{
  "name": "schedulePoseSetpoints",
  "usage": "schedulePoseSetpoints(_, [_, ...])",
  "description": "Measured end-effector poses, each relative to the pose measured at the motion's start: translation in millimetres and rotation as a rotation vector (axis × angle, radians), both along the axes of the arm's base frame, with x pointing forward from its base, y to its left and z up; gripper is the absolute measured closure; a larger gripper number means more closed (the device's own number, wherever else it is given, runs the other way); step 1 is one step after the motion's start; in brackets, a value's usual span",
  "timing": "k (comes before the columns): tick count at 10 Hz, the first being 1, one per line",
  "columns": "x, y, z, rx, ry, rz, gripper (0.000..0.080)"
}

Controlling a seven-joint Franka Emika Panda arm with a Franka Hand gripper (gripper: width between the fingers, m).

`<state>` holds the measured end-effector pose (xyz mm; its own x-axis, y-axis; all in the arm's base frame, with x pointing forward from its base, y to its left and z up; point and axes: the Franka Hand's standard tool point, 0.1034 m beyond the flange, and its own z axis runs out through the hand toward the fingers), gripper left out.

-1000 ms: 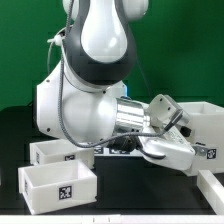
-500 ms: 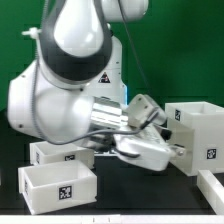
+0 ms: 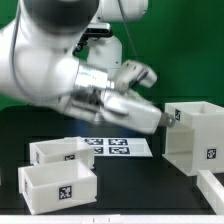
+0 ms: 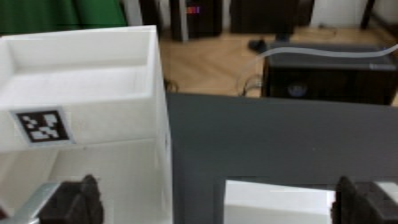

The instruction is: Assemble drawer

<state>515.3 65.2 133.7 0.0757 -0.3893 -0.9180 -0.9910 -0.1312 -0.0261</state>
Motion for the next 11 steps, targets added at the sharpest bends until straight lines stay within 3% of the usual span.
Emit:
schedulePoseSetpoints(2, [-4.1,13.1,31.2,-0.13,-0.022,0.021,0.0151])
schedulePoseSetpoints(3, [-1.0,21.0,39.5,-0.221,-0.061,0.039,0.0151])
schedulePoseSetpoints(6, [8.2,24.3,40.2,-0.39,-0.126,0.016,0.0151])
schedulePoseSetpoints(7, [8.8,26.8,43.4,-0.41,-0.144,0.027,0.0151])
schedulePoseSetpoints(9, [13.9,20.9,58.7,-0.554,-0.236,0.188,0.0151])
schedulePoseSetpoints(10, [7.2,33.3,51.9,-0.591,-0.265,0.221,0.0151])
schedulePoseSetpoints(11, [2.5,38.5,47.7,-0.655,-0.293,0.275,0.0151])
